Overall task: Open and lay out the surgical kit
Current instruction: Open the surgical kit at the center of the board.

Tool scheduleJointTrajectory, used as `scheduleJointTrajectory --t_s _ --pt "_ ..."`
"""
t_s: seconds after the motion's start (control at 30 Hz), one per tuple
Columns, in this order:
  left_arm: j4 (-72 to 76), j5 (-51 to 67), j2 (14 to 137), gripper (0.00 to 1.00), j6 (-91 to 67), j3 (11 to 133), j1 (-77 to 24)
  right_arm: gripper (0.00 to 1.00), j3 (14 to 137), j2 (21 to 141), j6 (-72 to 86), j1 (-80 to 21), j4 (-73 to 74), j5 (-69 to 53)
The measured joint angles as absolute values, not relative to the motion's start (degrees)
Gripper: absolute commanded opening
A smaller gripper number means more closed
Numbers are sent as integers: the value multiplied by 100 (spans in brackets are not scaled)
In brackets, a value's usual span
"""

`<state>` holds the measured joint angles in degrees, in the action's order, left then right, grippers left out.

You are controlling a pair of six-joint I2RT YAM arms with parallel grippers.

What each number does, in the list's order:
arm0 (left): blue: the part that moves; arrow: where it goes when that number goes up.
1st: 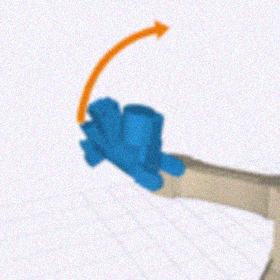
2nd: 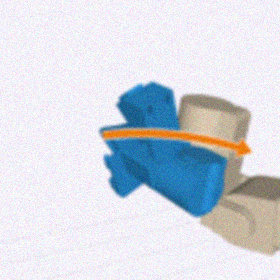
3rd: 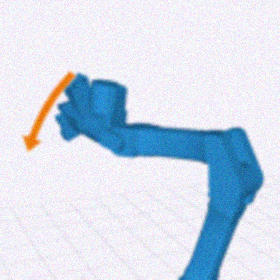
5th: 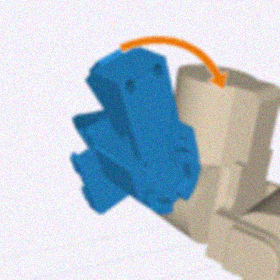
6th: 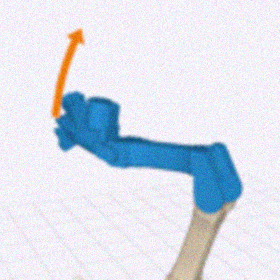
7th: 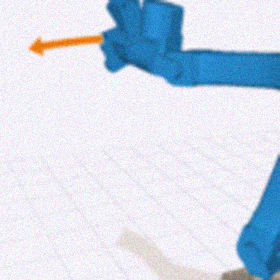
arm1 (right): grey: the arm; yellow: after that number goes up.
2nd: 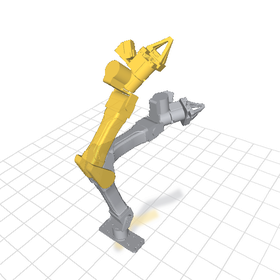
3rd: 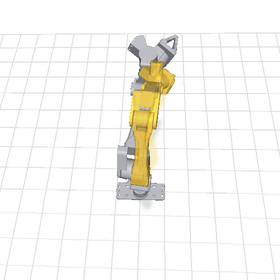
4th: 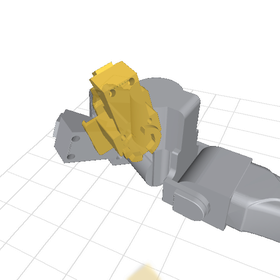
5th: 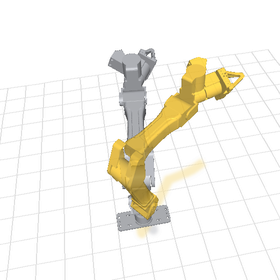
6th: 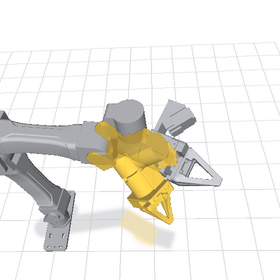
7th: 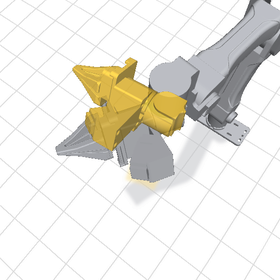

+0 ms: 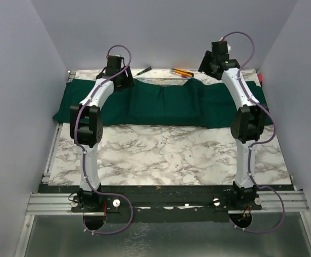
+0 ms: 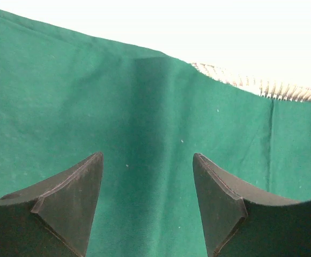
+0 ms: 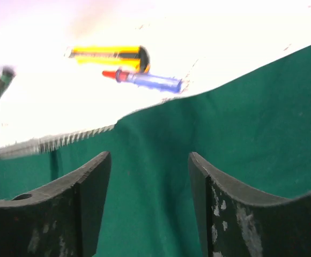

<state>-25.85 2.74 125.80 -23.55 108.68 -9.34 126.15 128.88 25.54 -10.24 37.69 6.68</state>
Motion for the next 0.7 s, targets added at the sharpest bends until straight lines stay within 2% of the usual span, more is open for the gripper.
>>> scheduleJointTrajectory --t_s 0.17,0.43,0.7 --pt "-2523 67 12387 63 -2596 10851 -672 61 13056 13391 2978 -760 3732 1133" --pt "-2543 -460 12311 62 -3114 10141 64 62 13240 14510 2578 -646 3520 1234" --pt "-2547 -937 12451 59 -3262 9725 362 59 13362 14663 2661 -692 3234 991"
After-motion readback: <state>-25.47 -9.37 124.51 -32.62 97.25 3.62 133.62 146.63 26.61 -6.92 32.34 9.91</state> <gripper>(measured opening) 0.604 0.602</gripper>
